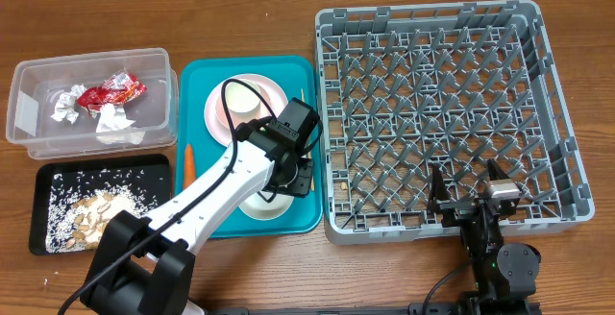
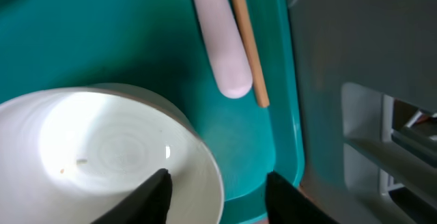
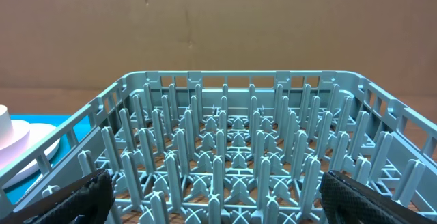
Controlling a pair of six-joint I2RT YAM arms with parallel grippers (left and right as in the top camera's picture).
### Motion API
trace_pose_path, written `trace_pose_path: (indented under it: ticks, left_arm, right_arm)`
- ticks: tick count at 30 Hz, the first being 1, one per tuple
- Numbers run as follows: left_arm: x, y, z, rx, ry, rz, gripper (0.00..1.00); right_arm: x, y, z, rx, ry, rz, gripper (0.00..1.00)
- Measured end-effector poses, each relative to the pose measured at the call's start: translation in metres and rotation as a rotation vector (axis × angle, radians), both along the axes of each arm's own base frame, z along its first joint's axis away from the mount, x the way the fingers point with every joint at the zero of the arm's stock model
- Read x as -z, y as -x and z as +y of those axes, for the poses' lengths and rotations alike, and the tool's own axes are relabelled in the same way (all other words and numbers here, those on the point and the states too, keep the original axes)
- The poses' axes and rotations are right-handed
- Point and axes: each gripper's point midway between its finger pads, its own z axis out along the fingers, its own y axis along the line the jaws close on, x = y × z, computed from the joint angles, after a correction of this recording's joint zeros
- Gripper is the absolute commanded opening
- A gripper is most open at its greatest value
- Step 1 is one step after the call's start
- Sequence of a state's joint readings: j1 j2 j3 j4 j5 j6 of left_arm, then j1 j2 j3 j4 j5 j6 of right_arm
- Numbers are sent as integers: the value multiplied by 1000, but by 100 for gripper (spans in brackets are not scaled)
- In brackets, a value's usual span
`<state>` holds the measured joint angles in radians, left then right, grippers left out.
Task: Sort waste into correct bins and load items into the dishwasher
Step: 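Set the empty white bowl down on the teal tray with the left gripper, then grasp the orange carrot on the teal tray with the left gripper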
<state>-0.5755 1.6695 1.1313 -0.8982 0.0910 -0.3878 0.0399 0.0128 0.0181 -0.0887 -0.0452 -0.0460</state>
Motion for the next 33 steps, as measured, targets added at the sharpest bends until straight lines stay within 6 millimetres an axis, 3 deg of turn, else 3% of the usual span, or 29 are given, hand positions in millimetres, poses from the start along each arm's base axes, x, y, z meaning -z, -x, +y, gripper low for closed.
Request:
trace_pose_path:
  ticks: [5, 10, 13, 17, 23, 28, 30, 33]
  left_arm:
    - [-7, 2, 5, -2, -10, 28, 60]
    - [-42, -22, 18, -54, -13, -3, 63]
    - [-62, -41, 34, -108, -28, -53, 64]
    - [-72, -48, 71, -187, -115, -78, 62]
    - [-69, -55, 118, -313, -198, -76, 53]
    - [-42, -48, 152, -417, -238, -36, 48]
    - [-29, -42, 164, -466, -248, -14, 38]
    - [-14, -33, 181, -543, -260, 16, 37]
  right_arm:
    - [0, 0, 0, 0, 1, 0, 100]
    - [0, 0, 0, 0, 0, 0, 100]
    - [0, 0, 0, 0, 0, 0, 100]
    - [0, 0, 0, 0, 0, 0, 100]
    - [0, 0, 0, 0, 0, 0, 100]
    - [0, 0, 0, 0, 0, 0, 100]
    - [0, 0, 0, 0, 0, 0, 100]
    - [0, 0, 0, 0, 0, 0, 100]
